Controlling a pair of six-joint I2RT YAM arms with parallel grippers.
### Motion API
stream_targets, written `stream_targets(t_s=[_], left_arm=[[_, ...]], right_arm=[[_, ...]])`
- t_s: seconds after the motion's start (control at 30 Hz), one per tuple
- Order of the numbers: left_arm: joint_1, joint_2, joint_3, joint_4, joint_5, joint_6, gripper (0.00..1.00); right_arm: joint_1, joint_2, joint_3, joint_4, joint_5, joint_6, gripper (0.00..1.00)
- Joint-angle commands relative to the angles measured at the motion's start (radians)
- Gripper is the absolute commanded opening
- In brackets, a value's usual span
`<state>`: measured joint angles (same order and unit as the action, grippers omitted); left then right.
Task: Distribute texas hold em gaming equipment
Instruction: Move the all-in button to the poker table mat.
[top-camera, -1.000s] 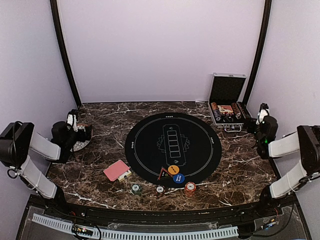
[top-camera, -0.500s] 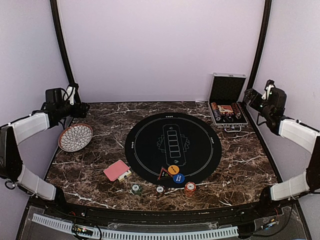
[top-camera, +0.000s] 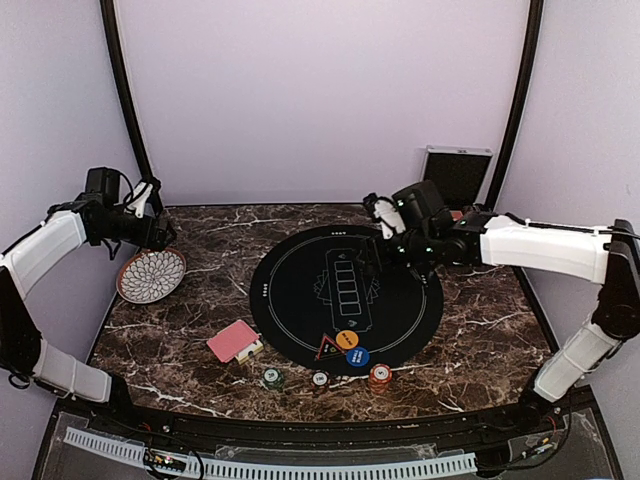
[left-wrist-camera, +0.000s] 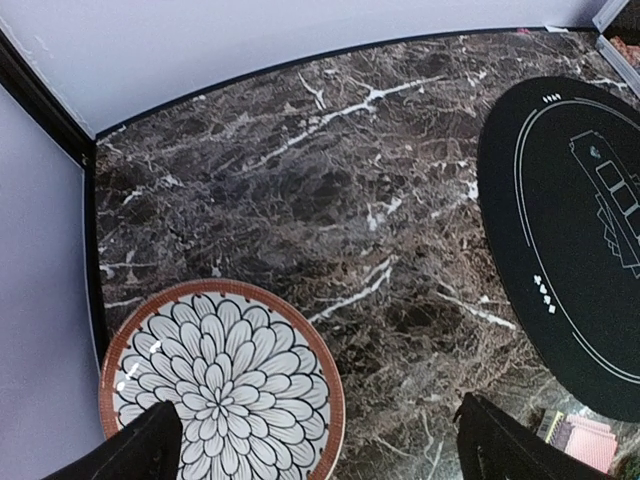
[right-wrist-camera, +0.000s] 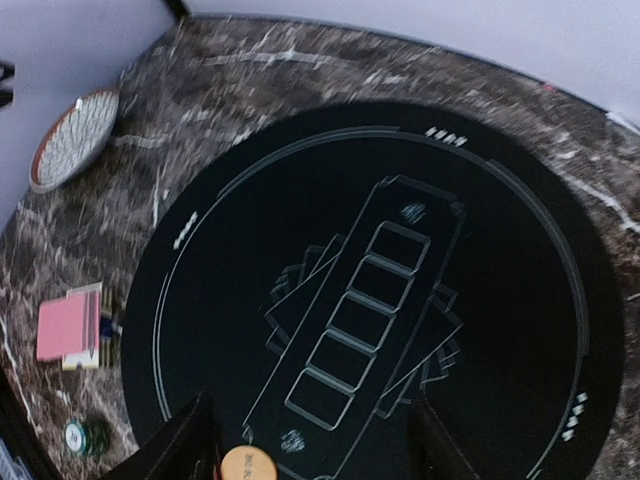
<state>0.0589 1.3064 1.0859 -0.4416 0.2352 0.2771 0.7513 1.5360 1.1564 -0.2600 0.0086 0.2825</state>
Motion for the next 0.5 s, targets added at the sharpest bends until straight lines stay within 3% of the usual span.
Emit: stream_targets(t_s=[0.0, 0.2, 0.47], left_arm=[[0.005, -0.029, 0.026, -0.138, 0.042, 0.042, 0.99], [0.005, -0.045, 0.034, -0.200, 0.089, 0.069, 0.99], [0.005, -0.063, 0.042, -0.219, 0.104, 0.070, 0.99]], right_arm=[[0.143, 0.073, 0.050, -0.154, 0.087, -0.054, 0.61], [0.284, 0.165, 0.051, -0.173, 0.061, -0.058, 0.50], [0.347, 0.250, 0.054, -0.168, 0.043, -0.074, 0.37]])
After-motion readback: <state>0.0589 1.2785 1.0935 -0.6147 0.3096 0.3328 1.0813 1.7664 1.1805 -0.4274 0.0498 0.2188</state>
